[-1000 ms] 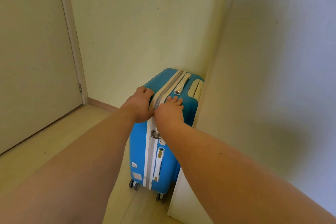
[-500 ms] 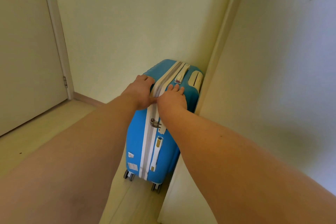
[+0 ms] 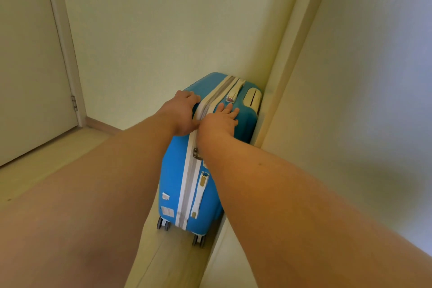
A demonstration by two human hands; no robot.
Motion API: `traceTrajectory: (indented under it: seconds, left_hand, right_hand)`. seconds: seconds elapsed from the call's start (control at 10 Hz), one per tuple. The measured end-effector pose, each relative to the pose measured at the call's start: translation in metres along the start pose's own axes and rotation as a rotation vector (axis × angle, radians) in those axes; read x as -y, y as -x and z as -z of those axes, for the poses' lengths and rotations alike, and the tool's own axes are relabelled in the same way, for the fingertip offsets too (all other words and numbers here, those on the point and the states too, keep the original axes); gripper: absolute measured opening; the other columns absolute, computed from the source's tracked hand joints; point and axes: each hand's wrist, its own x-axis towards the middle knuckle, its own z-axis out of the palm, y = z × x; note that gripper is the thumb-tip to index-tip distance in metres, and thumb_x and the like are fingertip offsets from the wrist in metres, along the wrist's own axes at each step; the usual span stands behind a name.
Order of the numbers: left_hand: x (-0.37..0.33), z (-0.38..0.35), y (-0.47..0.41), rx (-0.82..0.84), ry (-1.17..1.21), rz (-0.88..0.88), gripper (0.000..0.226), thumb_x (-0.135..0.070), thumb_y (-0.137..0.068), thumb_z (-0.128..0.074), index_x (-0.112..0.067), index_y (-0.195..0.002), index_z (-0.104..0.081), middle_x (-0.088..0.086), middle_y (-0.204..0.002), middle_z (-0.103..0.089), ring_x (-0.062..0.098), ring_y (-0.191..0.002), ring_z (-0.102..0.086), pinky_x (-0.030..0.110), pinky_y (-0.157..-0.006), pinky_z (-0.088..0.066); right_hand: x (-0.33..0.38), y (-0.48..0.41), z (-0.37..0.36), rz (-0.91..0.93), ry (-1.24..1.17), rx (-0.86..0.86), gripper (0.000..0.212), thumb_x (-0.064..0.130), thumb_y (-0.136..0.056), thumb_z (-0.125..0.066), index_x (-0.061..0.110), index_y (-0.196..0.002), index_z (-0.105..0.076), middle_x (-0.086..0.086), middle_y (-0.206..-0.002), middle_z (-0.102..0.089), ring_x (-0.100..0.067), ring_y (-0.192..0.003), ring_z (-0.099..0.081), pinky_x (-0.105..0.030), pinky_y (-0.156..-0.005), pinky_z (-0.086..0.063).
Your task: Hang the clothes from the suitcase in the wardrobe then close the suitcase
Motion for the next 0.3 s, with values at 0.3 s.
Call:
traceTrajectory:
  seconds: [0.3]
  left_hand:
    - [-0.002,0.033,0.097,0.07,-0.376,0.114,0.085,-0.022,-0.098,-0.052,-0.023,-0.161,0.004,-0.001,-0.169,0.013,0.022,-0.156,0.01,0.046,-0.127,-0.002]
  right_hand:
    - [-0.02,0.055,-0.013,0.223,0.065,-0.234,0.079,0.023,-0.105,-0.039,0.003,-0.156,0.019,-0.019,-0.164,0.02,-0.036,-0.153,0.012,-0.047,-0.124,0.0]
